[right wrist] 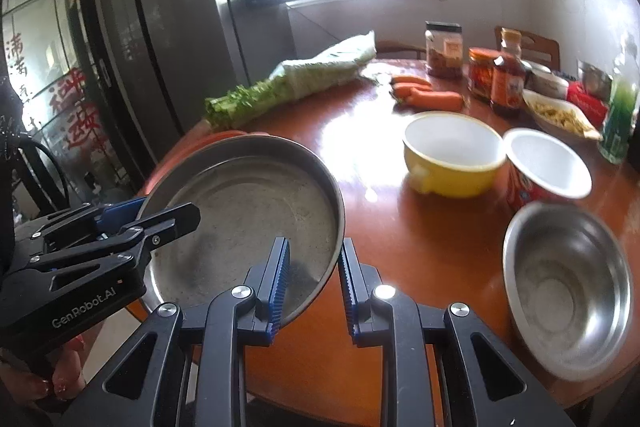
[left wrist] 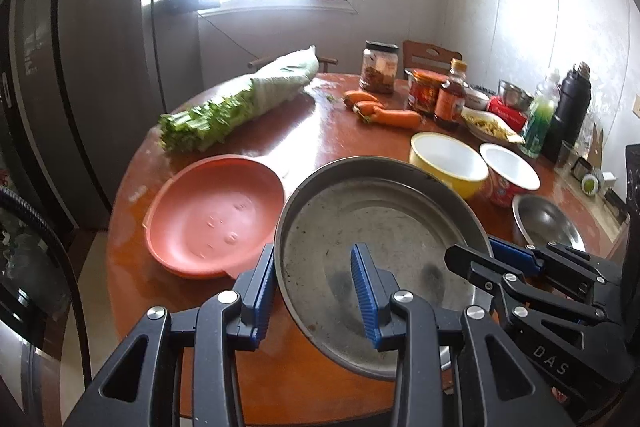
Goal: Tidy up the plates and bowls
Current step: 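Carry the silver tray with the left gripper over the pink pig plate, then lower the silver tray onto the pink pig plate with the left gripper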
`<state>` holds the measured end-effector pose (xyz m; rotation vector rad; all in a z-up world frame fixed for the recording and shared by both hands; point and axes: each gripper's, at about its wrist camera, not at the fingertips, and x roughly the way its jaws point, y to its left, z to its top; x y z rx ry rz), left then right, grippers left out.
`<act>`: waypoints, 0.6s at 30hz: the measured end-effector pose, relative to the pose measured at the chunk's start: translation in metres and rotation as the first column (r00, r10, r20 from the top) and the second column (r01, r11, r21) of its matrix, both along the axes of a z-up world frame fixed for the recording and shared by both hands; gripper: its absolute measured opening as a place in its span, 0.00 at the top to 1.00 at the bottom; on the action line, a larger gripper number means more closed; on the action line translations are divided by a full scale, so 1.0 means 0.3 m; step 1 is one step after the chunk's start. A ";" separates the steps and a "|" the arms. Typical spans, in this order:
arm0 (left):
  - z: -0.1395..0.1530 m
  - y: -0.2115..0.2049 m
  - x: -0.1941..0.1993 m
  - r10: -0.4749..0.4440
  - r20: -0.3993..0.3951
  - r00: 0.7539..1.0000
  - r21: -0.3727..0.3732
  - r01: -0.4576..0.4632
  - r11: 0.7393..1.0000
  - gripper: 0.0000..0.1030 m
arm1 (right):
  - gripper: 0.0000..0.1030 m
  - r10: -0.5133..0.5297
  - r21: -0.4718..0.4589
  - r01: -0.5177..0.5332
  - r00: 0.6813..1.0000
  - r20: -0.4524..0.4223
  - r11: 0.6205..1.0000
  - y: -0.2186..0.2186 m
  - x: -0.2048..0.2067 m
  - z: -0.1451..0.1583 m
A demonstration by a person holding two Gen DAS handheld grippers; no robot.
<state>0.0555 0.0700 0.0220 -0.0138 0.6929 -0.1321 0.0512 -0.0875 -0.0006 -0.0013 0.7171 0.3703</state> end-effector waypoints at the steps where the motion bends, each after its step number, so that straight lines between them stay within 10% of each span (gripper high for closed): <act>1: 0.010 0.012 0.004 0.006 0.006 1.000 0.002 -0.006 1.000 0.64 | 0.76 0.003 0.001 -0.003 1.000 0.004 1.000 0.009 0.005 0.008; 18: 0.091 0.230 0.085 0.111 0.063 0.992 0.062 -0.115 0.991 0.64 | 0.76 0.107 0.007 -0.108 0.993 0.041 0.994 0.260 0.150 0.073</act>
